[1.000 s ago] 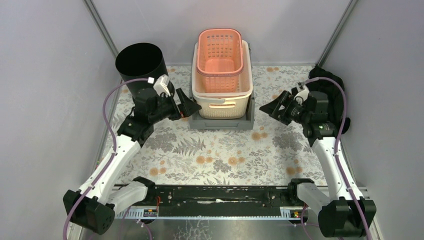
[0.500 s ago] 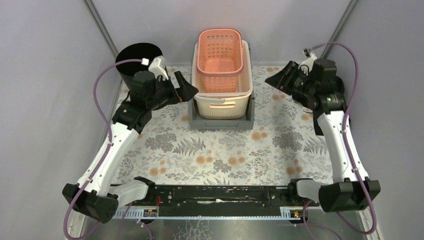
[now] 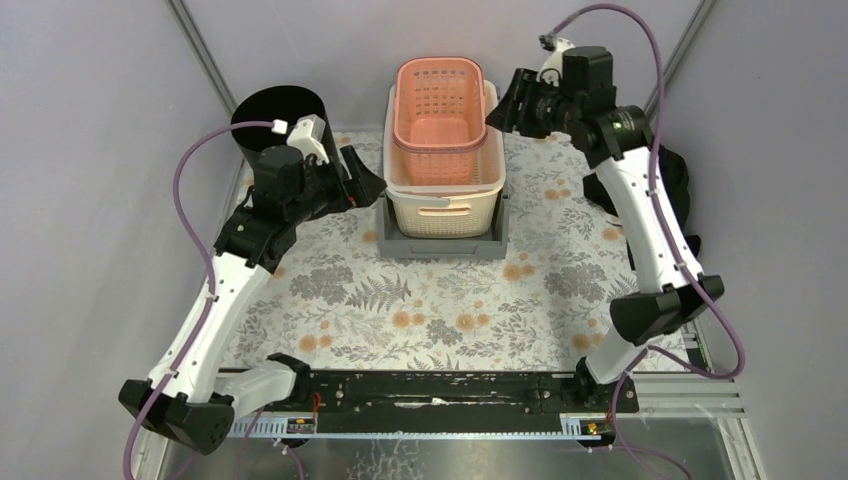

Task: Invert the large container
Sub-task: Pick up the container from the container.

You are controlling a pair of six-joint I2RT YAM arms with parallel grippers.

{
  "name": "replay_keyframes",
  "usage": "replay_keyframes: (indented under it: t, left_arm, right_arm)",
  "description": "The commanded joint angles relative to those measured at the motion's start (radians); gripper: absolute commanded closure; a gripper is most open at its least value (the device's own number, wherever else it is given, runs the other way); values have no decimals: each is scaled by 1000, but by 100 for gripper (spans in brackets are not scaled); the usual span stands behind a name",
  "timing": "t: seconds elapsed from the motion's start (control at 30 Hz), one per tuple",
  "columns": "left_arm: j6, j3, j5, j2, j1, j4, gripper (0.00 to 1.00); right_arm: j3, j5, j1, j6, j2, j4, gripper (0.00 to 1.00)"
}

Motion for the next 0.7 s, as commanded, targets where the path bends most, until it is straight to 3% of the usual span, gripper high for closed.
replay_keyframes:
  t: [0.0,0.37,0.67]
  left_arm:
    - [15,-29,-16,-28,11,-13,0]
    - [9,-58,-2,-44,20,-26,0]
    - [13,-52,-7,-74,26,-56,0]
  right_arm:
    - [124,153,74,-91,93,-115,45]
    - [202,450,98,-108,271,-69,49]
    - [291,442,99,-101,400,-27,50]
